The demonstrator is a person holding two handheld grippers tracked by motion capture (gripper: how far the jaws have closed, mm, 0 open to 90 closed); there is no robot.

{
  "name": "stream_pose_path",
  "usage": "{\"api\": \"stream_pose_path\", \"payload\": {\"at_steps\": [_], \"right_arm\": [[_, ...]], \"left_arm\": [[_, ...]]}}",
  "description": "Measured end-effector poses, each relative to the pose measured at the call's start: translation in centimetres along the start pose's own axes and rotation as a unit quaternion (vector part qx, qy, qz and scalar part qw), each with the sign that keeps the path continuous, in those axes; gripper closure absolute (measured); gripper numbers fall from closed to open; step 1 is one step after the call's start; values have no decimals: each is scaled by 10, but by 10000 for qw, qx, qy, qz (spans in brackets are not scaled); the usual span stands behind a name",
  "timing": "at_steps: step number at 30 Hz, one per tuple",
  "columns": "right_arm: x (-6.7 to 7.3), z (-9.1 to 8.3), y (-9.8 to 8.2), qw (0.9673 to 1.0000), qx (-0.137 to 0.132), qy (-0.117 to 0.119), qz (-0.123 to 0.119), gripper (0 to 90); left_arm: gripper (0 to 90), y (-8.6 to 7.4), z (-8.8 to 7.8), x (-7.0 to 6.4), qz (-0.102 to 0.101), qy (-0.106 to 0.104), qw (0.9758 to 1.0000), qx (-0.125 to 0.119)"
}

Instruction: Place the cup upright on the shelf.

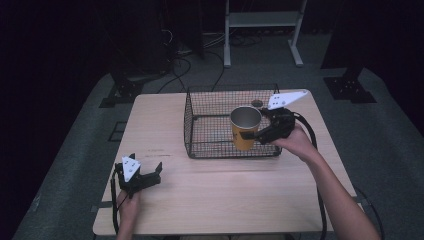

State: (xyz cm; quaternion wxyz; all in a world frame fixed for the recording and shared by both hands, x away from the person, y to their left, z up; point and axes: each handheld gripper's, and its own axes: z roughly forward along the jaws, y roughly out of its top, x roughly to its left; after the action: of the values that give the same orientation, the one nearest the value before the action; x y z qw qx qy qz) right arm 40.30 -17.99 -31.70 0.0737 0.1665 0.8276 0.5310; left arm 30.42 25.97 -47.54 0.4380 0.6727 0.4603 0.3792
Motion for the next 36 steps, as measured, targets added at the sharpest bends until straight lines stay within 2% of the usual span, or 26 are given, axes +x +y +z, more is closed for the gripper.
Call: {"api": "stream_pose_path", "payload": {"at_steps": [14,19,27,29,36], "right_arm": [[-35,24,33,9999,52,-53,-73,126],[-43,32,38,10000,53,-65,-43,126],[-61,52,31,9999,35,-36,119,126],[-68,63,25,9997,194,-53,151,126],[-78,76,13,9991,339,-47,247,126]], "left_arm": [[0,0,0,1,-40,-4,10000,-21],[0,0,-1,1,-44,-11,10000,-24],[0,0,-1,1,-56,-23,10000,-25],[0,0,-1,1,-71,-22,10000,-33],[0,0,-1,2,-74,-32,10000,-33]]}}
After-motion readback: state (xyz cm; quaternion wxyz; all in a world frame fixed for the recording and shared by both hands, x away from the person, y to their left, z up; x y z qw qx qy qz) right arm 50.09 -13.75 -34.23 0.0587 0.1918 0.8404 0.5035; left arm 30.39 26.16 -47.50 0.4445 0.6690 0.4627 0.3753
